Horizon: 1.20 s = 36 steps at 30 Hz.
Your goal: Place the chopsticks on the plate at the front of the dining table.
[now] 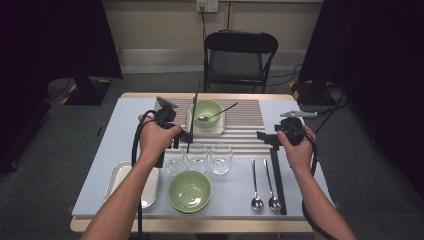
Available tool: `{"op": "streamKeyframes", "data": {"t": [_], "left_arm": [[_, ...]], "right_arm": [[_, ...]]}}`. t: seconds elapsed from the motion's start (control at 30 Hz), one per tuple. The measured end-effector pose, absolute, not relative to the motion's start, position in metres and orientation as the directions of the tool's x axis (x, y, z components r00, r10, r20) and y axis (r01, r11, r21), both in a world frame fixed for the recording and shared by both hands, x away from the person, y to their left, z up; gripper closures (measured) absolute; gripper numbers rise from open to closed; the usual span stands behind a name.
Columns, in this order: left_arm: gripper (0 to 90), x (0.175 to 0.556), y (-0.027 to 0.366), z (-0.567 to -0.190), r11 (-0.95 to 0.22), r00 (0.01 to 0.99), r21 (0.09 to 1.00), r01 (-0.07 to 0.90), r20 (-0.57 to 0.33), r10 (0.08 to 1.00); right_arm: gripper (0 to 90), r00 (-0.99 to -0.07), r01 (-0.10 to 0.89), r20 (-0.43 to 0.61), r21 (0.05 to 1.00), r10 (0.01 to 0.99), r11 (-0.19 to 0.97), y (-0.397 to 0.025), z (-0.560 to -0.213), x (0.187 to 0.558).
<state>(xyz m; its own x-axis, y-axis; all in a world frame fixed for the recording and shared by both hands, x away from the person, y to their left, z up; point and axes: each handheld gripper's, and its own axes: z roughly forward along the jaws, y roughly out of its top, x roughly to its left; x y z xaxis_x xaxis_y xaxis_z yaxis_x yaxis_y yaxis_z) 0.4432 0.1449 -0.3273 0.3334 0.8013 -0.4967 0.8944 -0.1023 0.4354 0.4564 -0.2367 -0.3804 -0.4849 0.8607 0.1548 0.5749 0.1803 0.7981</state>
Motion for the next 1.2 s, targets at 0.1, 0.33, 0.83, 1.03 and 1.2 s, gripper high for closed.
{"op": "streamKeyframes", "data": {"t": [0.1,0.33,0.83,1.03,1.2], "left_arm": [[87.2,0.444,0.146,-0.326,-0.099,0.327,0.431,0.897,-0.495,0.805],[87.2,0.446,0.147,-0.326,-0.101,0.324,0.426,0.899,-0.492,0.808],[87.2,0.450,0.150,-0.326,-0.072,0.295,0.415,0.907,-0.503,0.813],[87.2,0.451,0.152,-0.325,-0.067,0.292,0.416,0.907,-0.506,0.811],[87.2,0.452,0.154,-0.324,-0.068,0.292,0.418,0.906,-0.500,0.815]], "right_arm": [[15.6,-0.485,0.577,0.155,0.796,0.861,0.181,-0.238,-0.382,0.456],[15.6,-0.483,0.579,0.157,0.795,0.861,0.180,-0.242,-0.383,0.455],[15.6,-0.480,0.588,0.158,0.788,0.863,0.182,-0.250,-0.390,0.454],[15.6,-0.476,0.588,0.160,0.789,0.865,0.178,-0.254,-0.392,0.451],[15.6,-0.478,0.590,0.151,0.785,0.865,0.189,-0.258,-0.397,0.449]]}}
